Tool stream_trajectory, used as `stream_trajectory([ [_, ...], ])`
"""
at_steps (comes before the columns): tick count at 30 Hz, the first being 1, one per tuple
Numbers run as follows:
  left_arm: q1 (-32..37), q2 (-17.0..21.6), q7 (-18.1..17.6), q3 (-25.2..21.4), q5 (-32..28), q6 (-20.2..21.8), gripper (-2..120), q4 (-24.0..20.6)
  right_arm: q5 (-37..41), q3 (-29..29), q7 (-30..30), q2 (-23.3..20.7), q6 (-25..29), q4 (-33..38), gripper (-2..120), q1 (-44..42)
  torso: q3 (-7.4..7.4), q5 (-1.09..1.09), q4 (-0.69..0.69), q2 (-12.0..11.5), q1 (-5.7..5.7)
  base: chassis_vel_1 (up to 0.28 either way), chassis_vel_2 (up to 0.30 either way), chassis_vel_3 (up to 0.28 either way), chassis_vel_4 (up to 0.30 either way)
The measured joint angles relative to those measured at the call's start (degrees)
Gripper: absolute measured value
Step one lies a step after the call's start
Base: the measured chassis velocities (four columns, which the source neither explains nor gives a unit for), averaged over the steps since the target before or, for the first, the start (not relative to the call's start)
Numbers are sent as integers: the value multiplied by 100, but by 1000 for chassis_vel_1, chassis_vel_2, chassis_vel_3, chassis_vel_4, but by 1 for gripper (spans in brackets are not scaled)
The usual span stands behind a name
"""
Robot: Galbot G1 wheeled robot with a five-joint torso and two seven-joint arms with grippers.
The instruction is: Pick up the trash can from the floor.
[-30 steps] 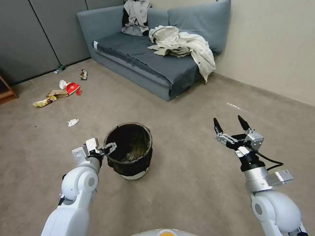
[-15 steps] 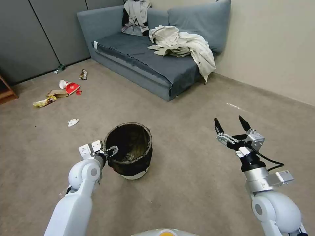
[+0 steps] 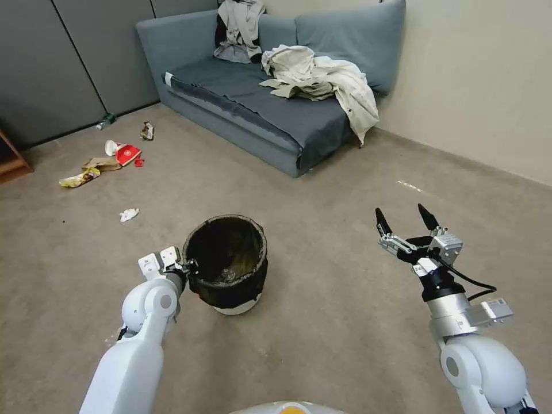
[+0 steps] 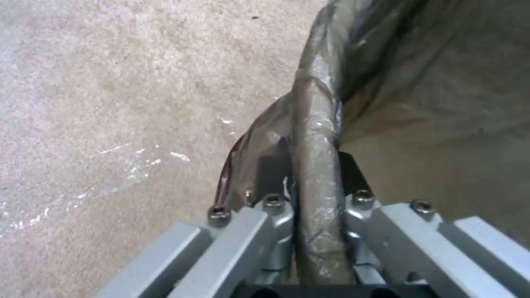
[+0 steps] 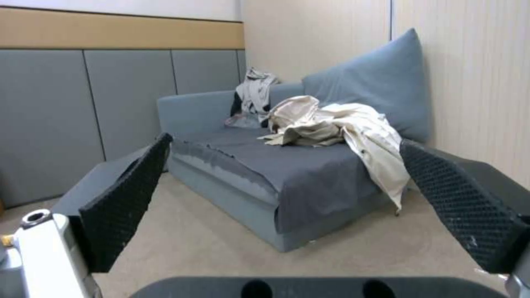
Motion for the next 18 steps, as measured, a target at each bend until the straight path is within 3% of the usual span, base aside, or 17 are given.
stream_trajectory([
  [11,-7,-13,-71,-105,-35,-48,2,-191,1,-8,-16,-10,9,-14,100,6,1,0,0,0,0,0,0,0,0],
  [18,261,15,-198,-347,-311,44,2,-1046,1,-14,-21,-20,9,-10,100,7,1,3,1,0,0,0,0,0,0],
])
